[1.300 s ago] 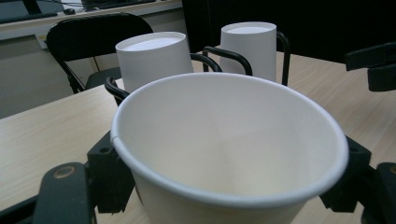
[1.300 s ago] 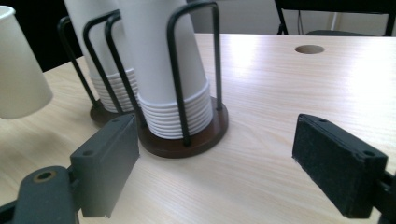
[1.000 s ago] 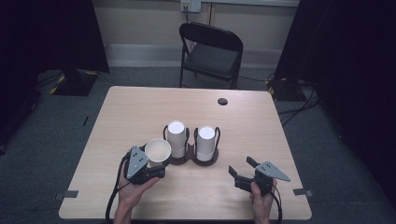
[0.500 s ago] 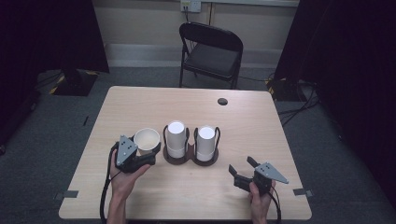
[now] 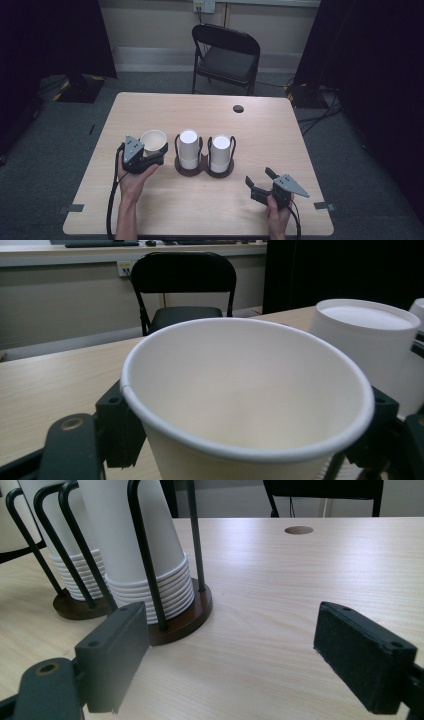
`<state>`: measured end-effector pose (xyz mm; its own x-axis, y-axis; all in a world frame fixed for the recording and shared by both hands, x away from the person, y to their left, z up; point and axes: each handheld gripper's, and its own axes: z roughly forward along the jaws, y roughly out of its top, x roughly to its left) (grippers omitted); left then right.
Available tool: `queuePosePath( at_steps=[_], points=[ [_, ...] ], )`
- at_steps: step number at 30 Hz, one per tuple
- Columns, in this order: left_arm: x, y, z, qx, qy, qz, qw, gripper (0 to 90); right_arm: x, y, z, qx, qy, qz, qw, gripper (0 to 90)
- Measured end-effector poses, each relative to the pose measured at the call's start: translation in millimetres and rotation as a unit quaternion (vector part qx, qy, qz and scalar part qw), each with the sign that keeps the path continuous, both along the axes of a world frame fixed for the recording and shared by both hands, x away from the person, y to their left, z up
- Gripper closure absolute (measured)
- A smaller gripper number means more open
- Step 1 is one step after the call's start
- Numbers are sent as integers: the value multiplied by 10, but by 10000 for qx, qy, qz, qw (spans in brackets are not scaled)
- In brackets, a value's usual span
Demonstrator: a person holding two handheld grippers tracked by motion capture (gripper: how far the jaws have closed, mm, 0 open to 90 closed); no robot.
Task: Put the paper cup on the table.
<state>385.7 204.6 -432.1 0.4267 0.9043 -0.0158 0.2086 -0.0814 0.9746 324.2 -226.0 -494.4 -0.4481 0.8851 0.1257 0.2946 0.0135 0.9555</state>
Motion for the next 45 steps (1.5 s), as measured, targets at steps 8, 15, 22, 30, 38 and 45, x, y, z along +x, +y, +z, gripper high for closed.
queuePosePath(
  at_steps=[8,15,22,30,38,45],
  points=[
    [279,54,-27,-71,55,133,9999,219,-2,-4,-1,23,-5,1,10000,136],
    [499,185,-211,-82,305,336,9989,217,-3,-8,-1,47,-13,30,10000,137],
    [575,257,-355,-95,552,344,9978,209,-7,1,0,-19,-42,31,10000,138],
    [588,222,-449,64,869,364,9955,180,-3,-2,0,5,3,37,10000,141],
    [582,229,-481,83,1009,362,9942,155,-3,-3,0,16,1,25,10000,141],
    [513,271,-544,103,1132,507,9922,156,-2,-7,0,27,2,25,10000,141]
  ],
)
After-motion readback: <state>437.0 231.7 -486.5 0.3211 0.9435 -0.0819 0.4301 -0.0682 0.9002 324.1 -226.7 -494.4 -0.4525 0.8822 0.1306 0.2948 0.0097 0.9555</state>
